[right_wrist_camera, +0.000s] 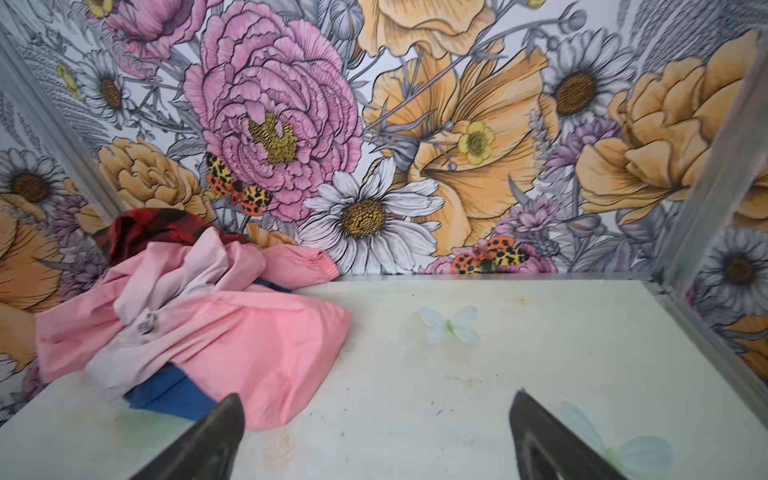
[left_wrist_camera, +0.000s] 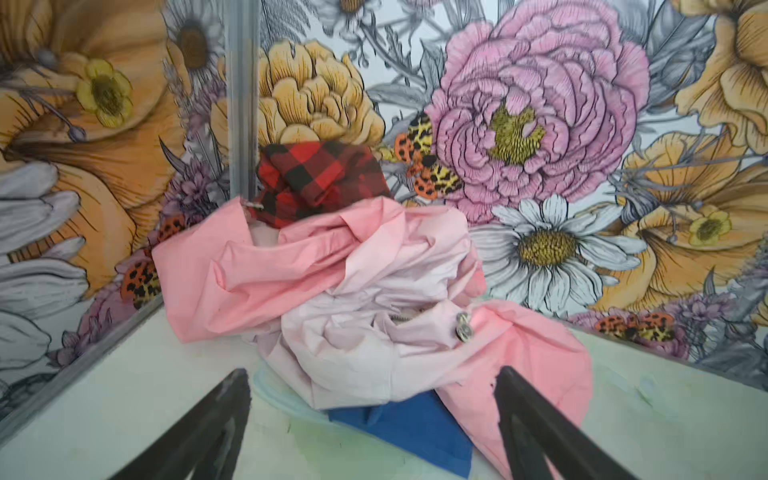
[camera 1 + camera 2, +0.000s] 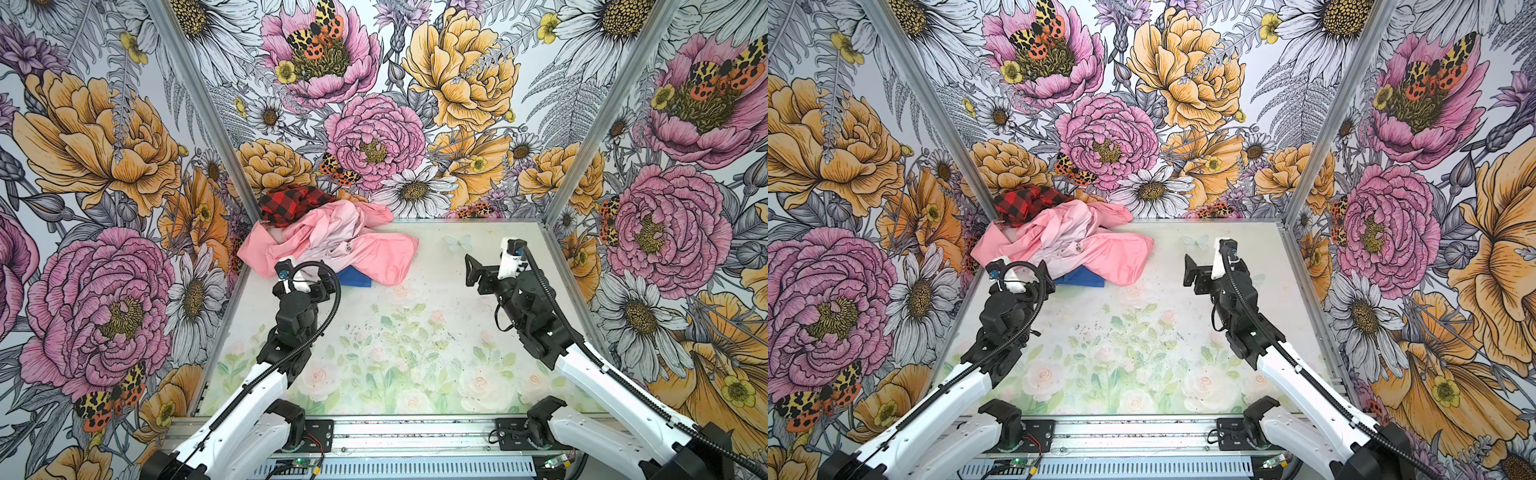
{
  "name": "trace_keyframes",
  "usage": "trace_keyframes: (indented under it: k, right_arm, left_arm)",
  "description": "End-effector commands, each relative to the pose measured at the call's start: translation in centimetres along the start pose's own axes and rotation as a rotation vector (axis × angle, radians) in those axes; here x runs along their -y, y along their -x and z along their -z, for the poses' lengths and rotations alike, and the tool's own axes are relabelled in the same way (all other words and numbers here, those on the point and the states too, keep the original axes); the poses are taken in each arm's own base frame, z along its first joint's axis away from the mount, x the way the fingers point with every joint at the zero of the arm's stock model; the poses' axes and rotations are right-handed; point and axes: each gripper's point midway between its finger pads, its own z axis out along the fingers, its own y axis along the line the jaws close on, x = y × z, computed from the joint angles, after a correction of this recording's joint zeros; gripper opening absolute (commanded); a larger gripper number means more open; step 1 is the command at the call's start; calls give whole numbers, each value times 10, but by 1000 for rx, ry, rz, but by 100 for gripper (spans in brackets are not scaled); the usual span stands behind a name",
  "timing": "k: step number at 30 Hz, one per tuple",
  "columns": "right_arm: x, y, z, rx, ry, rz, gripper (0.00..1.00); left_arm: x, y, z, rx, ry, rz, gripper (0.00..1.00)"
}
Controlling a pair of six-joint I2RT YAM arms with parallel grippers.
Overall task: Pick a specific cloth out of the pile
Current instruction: 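Reach the left gripper into the pink pile while the right arm advances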
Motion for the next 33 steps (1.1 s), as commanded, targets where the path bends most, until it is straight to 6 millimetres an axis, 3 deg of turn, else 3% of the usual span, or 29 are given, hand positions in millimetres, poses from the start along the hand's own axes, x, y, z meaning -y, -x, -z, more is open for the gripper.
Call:
trace_keyframes:
  k: [1, 4, 6, 7, 9, 13, 19, 25, 33]
  right_arm:
    - [-21, -40, 3, -159, 19, -85, 100]
    - [-68, -55, 1, -221, 133, -67, 99]
    - [-89, -62, -3, -236, 171, -47, 99]
    - [-110, -69, 1, -246, 224, -29, 100]
    - [-129, -70, 3, -232, 273, -32, 99]
    - [-152, -69, 7, -212, 340, -59, 100]
    - [-154, -72, 13, -229, 356, -46, 99]
    - [-133, -72, 22, -208, 300, -23, 99]
    - [-115, -63, 29, -171, 252, 10, 100]
  left_arm:
    - [-23, -85, -1, -419, 113, -115, 89]
    - [-3, -125, -15, -688, 5, -136, 87]
    - [15, -147, -18, -798, -63, -157, 86]
    - [19, -154, -21, -814, -61, -183, 86]
    - [25, -164, -28, -831, -44, -229, 87]
    - [27, -170, -49, -815, 37, -261, 88]
    - [32, -176, -79, -766, 96, -350, 89]
    - [47, -186, -97, -809, 77, -556, 89]
    - [37, -188, -113, -839, 165, -760, 89]
